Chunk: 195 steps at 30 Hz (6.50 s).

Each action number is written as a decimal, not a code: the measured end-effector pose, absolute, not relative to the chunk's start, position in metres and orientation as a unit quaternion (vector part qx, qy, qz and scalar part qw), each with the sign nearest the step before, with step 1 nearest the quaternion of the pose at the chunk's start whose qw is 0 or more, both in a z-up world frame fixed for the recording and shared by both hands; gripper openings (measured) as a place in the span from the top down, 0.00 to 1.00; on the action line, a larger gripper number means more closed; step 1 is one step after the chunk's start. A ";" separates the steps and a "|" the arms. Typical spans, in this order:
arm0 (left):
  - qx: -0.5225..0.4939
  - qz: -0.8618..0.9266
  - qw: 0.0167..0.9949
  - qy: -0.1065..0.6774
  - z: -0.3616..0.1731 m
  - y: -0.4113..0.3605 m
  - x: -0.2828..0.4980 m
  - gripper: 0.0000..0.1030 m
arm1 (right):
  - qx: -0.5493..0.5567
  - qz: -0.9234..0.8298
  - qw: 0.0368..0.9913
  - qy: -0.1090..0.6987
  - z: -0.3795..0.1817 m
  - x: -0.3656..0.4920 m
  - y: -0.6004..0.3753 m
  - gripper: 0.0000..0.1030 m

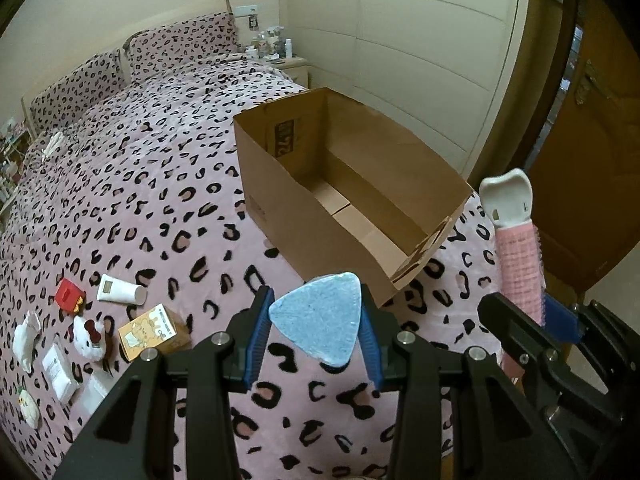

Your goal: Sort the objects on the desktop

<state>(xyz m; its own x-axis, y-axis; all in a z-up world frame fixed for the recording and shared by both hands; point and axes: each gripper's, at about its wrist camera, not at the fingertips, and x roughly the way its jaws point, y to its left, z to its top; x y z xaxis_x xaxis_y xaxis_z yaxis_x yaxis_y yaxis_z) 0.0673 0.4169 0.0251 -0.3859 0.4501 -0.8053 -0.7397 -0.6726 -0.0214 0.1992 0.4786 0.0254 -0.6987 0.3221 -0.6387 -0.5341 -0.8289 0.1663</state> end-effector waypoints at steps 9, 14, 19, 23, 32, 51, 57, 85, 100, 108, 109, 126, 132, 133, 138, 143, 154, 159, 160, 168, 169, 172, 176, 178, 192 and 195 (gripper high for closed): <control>-0.414 0.814 0.367 0.177 0.032 0.423 0.064 0.60 | -0.302 0.906 0.239 0.175 0.034 0.195 0.488 0.73; -0.416 0.809 0.377 0.171 0.040 0.429 0.055 0.60 | -0.297 0.909 0.236 0.175 0.042 0.188 0.494 0.73; -0.418 0.804 0.391 0.162 0.054 0.441 0.037 0.60 | -0.291 0.911 0.236 0.171 0.052 0.171 0.507 0.73; -0.424 0.798 0.402 0.150 0.062 0.458 0.013 0.60 | -0.291 0.911 0.237 0.173 0.055 0.152 0.520 0.73; -0.439 0.782 0.416 0.154 0.054 0.521 -0.040 0.60 | -0.317 0.899 0.242 0.180 0.039 0.106 0.557 0.73; -0.467 0.765 0.404 0.184 -0.009 0.562 -0.071 0.60 | -0.376 0.880 0.226 0.183 -0.014 0.071 0.578 0.73; -0.460 0.769 0.402 0.189 -0.010 0.560 -0.070 0.60 | -0.375 0.878 0.230 0.187 -0.016 0.073 0.583 0.72; -0.428 0.807 0.381 0.145 0.049 0.488 -0.054 0.20 | -0.342 0.893 0.223 0.189 0.052 0.102 0.554 0.62; -0.454 0.837 0.286 0.105 0.032 0.324 -0.022 0.16 | -0.351 0.904 0.176 0.172 0.057 0.122 0.472 0.61; -0.489 0.842 0.213 0.082 0.007 0.228 -0.014 0.16 | -0.377 0.905 0.120 0.158 0.037 0.107 0.409 0.61; -0.490 0.845 0.200 0.080 0.005 0.213 -0.013 0.16 | -0.379 0.905 0.113 0.155 0.034 0.106 0.401 0.61; -0.517 0.856 0.028 0.019 -0.018 0.000 0.002 0.16 | -0.428 0.894 -0.006 0.134 -0.011 0.057 0.249 0.61; -0.516 0.856 -0.018 -0.004 -0.027 -0.056 -0.010 0.16 | -0.438 0.890 -0.051 0.119 -0.019 0.025 0.194 0.57; -0.516 0.856 -0.022 -0.008 -0.028 -0.064 -0.012 0.16 | -0.442 0.888 -0.059 0.115 -0.021 0.017 0.184 0.56; -0.520 0.853 -0.039 -0.027 -0.042 -0.092 -0.030 0.16 | -0.454 0.883 -0.080 0.094 -0.029 -0.016 0.149 0.55; -0.530 0.846 -0.039 -0.050 -0.064 -0.111 -0.052 0.16 | -0.470 0.873 -0.102 0.084 -0.047 -0.051 0.128 0.55; -0.552 0.827 -0.050 -0.094 -0.113 -0.137 -0.126 0.16 | -0.530 0.837 -0.086 0.108 -0.107 -0.137 0.113 0.55; -0.563 0.820 -0.048 -0.094 -0.134 -0.136 -0.144 0.16 | -0.536 0.833 -0.080 0.112 -0.121 -0.158 0.110 0.55; -0.567 0.817 -0.049 -0.090 -0.139 -0.135 -0.147 0.16 | -0.538 0.832 -0.077 0.111 -0.124 -0.162 0.110 0.54; -0.582 0.806 -0.055 -0.095 -0.176 -0.133 -0.162 0.16 | -0.552 0.830 -0.048 0.064 -0.146 -0.172 0.100 0.32; -0.579 0.808 -0.057 -0.093 -0.177 -0.132 -0.162 0.15 | -0.562 0.823 -0.047 0.065 -0.154 -0.172 0.100 0.32; -0.569 0.815 -0.062 -0.083 -0.178 -0.129 -0.163 0.16 | -0.546 0.833 -0.044 0.077 -0.158 -0.168 0.101 0.31; -0.558 0.825 -0.067 -0.070 -0.177 -0.126 -0.161 0.22 | -0.531 0.842 -0.043 0.087 -0.157 -0.164 0.103 0.39; -0.550 0.830 -0.065 -0.065 -0.174 -0.124 -0.159 0.36 | -0.526 0.846 -0.040 0.078 -0.156 -0.163 0.102 0.53; -0.507 0.856 -0.092 -0.041 -0.133 -0.126 -0.121 0.45 | -0.490 0.859 -0.095 0.114 -0.129 -0.126 0.103 0.67; -0.499 0.861 -0.093 -0.034 -0.116 -0.129 -0.102 0.45 | -0.480 0.863 -0.105 0.120 -0.115 -0.111 0.102 0.67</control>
